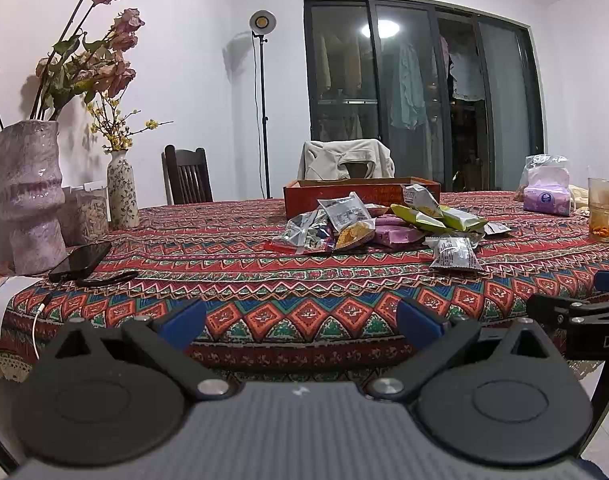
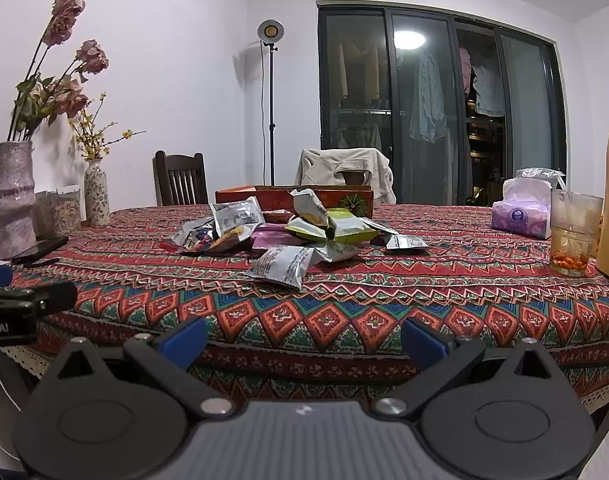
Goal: Organize snacks
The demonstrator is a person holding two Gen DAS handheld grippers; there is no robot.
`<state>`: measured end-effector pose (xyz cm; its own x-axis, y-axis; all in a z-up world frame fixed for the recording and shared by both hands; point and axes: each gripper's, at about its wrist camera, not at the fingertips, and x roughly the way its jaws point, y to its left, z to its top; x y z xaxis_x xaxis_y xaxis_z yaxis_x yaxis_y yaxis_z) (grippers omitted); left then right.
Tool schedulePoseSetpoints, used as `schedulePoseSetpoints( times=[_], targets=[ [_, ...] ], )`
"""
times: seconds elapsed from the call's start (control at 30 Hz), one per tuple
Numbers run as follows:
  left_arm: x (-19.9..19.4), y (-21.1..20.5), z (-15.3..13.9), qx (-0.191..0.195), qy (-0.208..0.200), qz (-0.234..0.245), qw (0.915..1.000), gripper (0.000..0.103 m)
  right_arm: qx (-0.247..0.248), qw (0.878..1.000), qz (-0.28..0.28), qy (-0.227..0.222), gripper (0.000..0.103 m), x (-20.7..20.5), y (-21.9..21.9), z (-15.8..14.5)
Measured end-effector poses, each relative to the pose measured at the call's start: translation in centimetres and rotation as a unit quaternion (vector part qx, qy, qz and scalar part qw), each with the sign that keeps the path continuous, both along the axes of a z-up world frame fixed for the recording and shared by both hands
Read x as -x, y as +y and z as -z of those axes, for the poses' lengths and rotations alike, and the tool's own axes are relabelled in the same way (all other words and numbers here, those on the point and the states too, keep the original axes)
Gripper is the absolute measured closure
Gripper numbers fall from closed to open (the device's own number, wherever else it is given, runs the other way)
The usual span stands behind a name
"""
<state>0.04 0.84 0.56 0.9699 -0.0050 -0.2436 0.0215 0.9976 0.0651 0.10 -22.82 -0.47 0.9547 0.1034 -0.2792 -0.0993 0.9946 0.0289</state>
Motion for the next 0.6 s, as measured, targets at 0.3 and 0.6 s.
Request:
schedulePoseSetpoints(
  times=[0.3, 0.6],
  targets=[
    [0.0, 0.0, 0.0, 0.0, 0.0, 0.0, 1.0, 0.0, -0.001, 1.0, 0.0, 0.002, 0.0, 0.04, 0.07, 0.13],
    [0.02, 0.02, 0.11, 0.0, 0.001, 0.001, 1.0, 0.0, -0.001, 1.0, 0.0, 0.005, 0.0, -0.01, 0.12, 0.39]
  ],
)
